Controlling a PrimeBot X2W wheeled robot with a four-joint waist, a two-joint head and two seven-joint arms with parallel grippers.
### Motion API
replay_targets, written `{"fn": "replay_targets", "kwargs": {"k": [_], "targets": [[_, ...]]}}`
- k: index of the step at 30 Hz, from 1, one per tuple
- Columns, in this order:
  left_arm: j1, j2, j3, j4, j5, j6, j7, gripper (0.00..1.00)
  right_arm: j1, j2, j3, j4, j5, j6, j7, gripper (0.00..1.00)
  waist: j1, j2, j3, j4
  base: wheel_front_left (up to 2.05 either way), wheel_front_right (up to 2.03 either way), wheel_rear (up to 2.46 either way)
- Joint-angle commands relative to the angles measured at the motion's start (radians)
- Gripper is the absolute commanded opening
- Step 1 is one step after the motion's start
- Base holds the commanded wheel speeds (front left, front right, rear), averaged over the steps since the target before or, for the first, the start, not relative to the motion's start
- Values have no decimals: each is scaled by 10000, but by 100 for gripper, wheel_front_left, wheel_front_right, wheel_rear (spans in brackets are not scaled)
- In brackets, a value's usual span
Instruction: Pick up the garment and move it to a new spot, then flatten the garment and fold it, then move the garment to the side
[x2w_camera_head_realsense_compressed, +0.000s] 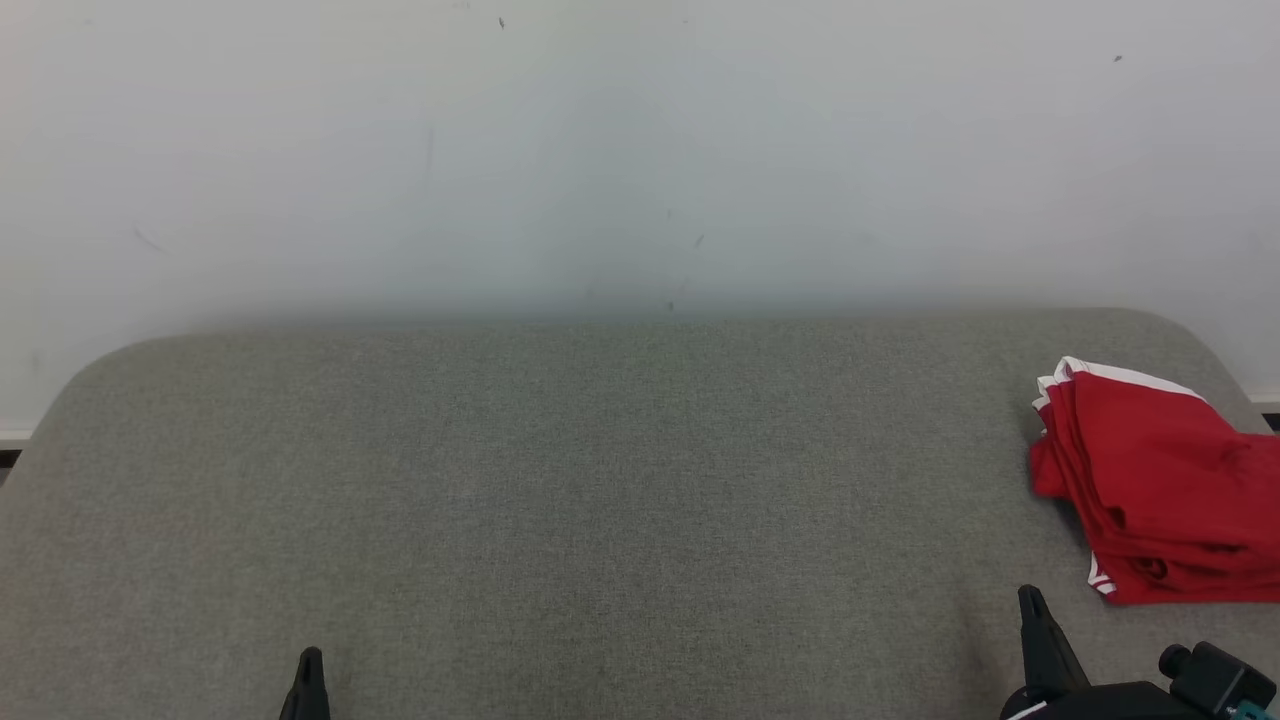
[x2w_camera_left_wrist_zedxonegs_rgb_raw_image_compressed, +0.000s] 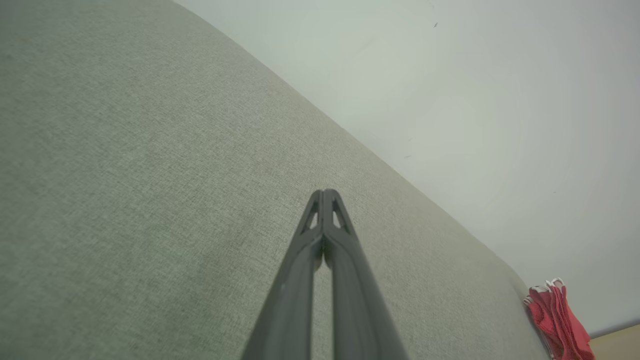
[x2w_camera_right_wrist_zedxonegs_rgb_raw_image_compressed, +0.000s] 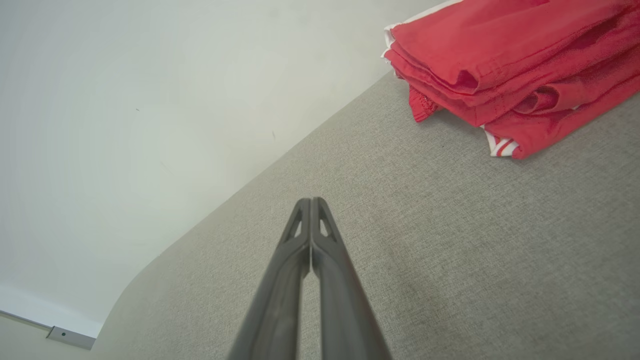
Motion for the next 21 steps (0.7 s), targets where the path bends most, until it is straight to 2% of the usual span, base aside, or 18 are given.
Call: {"fn": "replay_targets", "kwargs": {"k": [1, 21], "targets": [[-353, 38, 16, -74, -288, -8, 56, 0, -348, -14, -54, -137, 309, -6, 44, 0, -1, -1, 11, -2, 0, 0, 0], [-1227, 42, -14, 284, -2925, -13, 744, 0, -797, -16, -370, -86, 3024, -9, 541, 0, -1, -1, 221, -29, 0, 0, 0]]}}
